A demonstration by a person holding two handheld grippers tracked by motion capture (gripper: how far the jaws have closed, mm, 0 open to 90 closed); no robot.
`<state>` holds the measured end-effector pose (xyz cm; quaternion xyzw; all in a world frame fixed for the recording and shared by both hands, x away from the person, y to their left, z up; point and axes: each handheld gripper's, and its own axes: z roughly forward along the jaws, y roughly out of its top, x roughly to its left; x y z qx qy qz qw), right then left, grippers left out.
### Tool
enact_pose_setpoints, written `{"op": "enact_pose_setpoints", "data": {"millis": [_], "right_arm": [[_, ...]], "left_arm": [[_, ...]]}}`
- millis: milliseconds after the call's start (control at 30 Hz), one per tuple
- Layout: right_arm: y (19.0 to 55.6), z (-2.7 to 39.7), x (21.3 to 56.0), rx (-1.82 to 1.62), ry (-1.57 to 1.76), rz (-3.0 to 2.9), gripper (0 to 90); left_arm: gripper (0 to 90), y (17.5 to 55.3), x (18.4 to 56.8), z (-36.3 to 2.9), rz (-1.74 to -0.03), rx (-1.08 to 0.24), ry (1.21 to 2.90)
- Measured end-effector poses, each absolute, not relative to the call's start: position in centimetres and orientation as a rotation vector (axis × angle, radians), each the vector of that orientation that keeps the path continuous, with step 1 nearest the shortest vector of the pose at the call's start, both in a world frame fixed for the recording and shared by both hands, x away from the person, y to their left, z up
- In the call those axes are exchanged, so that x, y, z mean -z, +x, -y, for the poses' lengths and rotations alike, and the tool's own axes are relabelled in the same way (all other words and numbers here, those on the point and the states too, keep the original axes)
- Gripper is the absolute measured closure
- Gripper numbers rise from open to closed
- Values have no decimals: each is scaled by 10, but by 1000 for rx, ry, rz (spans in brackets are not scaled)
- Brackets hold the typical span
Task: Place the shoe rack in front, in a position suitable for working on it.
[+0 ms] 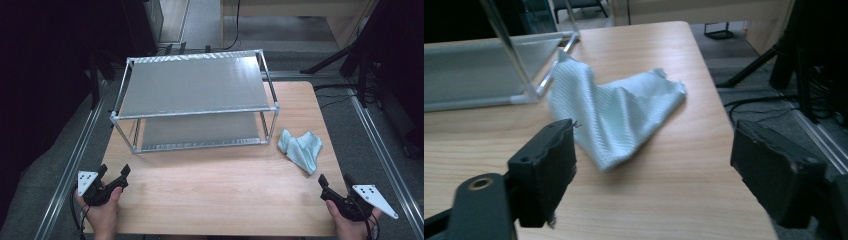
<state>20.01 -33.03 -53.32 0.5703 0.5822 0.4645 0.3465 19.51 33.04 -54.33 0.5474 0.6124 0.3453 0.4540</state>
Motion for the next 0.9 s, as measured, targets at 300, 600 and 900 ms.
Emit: {"op": "enact_pose_setpoints", "data": {"millis": [300, 600, 900], "right_arm": [[224, 282, 512, -1260, 1324, -1610, 383], [285, 224, 492, -1277, 1282, -1675, 449], [328, 203, 485, -1285, 1336, -1709, 579]], "left_arm": [[207, 215, 534, -332, -1533, -869, 1361], [430, 249, 529, -341, -1566, -844, 1344], [597, 275, 531, -331, -1523, -839, 1403]]}}
